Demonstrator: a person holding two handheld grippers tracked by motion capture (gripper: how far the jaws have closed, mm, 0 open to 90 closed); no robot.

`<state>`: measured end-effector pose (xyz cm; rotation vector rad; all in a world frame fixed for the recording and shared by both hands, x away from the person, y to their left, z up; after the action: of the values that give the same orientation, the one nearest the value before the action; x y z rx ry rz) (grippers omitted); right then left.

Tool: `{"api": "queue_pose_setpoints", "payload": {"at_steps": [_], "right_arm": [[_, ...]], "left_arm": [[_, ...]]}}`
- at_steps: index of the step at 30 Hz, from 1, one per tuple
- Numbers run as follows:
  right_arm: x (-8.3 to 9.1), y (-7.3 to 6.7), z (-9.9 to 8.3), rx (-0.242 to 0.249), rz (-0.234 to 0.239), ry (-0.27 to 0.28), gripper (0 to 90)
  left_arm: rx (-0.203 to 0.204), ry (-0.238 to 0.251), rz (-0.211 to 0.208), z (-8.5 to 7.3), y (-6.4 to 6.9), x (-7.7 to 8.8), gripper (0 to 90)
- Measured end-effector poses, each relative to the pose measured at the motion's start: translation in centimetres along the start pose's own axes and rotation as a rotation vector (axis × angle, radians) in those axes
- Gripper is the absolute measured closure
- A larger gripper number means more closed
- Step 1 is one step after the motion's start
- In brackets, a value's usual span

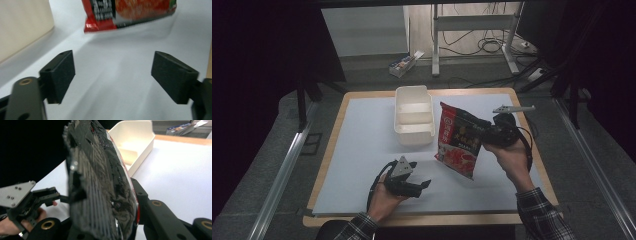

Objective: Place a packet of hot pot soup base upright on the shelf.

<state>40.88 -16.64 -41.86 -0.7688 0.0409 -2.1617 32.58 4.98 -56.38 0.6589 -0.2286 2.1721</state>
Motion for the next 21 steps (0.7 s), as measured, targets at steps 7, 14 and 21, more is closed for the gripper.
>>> {"api": "queue_pose_setpoints", "payload": {"at_steps": [7, 14, 21], "right_arm": [[0.4, 1.6, 2.3, 0.009, -0.054, 0.030, 71.2], [0.2, 3.0, 4.2, 0.011, -0.083, 0.045, 71.0], [-0.9, 3.5, 5.5, 0.017, -0.077, 0.043, 70.7]], "left_arm": [[-0.015, -0.037, 0.001, -0.3, 0.0, -0.2, 11.5], [-0.026, -0.063, 0.003, -0.6, 0.0, -0.4, 8.8], [-0.045, -0.099, 0.006, -0.9, 0.3, -0.8, 7.4]]}}
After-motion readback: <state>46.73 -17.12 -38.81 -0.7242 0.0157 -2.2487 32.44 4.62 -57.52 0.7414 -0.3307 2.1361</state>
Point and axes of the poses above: each handheld gripper's, and its own axes: x roughly backward along the jaws, z roughly out of its top, y roughly to its right, the point moved 7 cm from there along -x, roughly forward along the jaws, and after that the axes turned 1 degree about x, right-handed, at the moved point
